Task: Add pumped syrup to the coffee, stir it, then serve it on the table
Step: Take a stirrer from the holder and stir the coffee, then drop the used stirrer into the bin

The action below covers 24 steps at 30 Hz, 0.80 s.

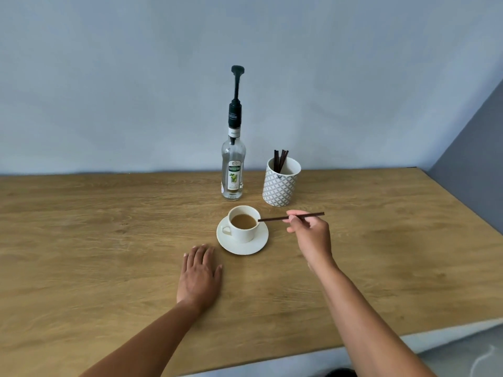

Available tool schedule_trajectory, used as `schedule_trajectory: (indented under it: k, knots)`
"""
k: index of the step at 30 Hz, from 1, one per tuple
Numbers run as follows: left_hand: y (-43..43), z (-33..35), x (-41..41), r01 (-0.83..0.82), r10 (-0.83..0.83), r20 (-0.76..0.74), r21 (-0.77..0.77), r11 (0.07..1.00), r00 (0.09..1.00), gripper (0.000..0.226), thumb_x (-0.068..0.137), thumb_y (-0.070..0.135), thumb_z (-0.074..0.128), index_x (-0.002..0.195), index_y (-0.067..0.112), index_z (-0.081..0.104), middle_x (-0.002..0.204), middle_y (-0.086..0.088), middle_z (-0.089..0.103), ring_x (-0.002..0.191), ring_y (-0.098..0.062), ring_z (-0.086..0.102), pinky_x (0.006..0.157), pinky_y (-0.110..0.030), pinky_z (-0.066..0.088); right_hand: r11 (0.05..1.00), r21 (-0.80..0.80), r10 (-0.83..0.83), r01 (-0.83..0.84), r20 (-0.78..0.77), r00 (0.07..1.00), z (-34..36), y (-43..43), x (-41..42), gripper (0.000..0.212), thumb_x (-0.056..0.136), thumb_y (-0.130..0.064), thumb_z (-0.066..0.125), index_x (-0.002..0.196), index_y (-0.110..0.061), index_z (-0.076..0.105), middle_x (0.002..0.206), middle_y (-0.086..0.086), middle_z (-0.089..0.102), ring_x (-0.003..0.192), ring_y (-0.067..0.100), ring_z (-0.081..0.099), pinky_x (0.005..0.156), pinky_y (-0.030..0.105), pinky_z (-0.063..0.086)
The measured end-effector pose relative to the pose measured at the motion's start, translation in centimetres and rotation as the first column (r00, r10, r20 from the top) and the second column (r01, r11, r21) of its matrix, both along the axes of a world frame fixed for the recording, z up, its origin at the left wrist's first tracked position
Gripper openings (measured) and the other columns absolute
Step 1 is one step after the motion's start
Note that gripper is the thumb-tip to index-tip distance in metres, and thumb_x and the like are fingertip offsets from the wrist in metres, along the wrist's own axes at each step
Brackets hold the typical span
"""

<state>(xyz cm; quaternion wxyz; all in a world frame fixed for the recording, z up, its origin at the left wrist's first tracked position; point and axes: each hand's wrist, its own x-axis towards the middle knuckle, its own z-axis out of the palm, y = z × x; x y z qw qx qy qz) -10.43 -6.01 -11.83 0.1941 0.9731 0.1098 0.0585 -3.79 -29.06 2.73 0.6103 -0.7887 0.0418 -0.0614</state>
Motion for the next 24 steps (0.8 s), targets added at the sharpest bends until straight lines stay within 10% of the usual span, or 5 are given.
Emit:
schedule_trajectory:
  k: [10,24]
  knots:
    - [-11.2,1.3,-3.6,0.229,-0.228,0.033,-0.04,0.973,0.973,0.053,0.098,0.039,0.048,0.147,0.019,0.044,0.154,-0.003,0.043,0.147,-0.023,0.028,0.125,-0.041,0.011,0.948,0.244,-0.185,0.204,-0.1,0.978,-1.7,-11.8,-9.6,0.012,0.09,-0.014,0.062,0.091,-0.02,0.072,0.077,-0.001,0.077,0.069,0.012,0.072,0.061,0.025,0.048]
    - [-26.7,0.5,-2.1,0.412,-0.412,-0.076,-0.008,0.911,0.908,0.054,0.099,0.045,0.042,0.148,0.021,0.042,0.163,-0.01,0.029,0.153,-0.03,0.013,0.124,-0.051,0.002,0.738,0.149,-0.588,0.658,-0.335,0.736,-9.4,-31.6,-25.2,0.016,0.092,-0.008,0.054,0.092,-0.014,0.068,0.087,0.005,0.074,0.074,0.015,0.074,0.061,0.03,0.055]
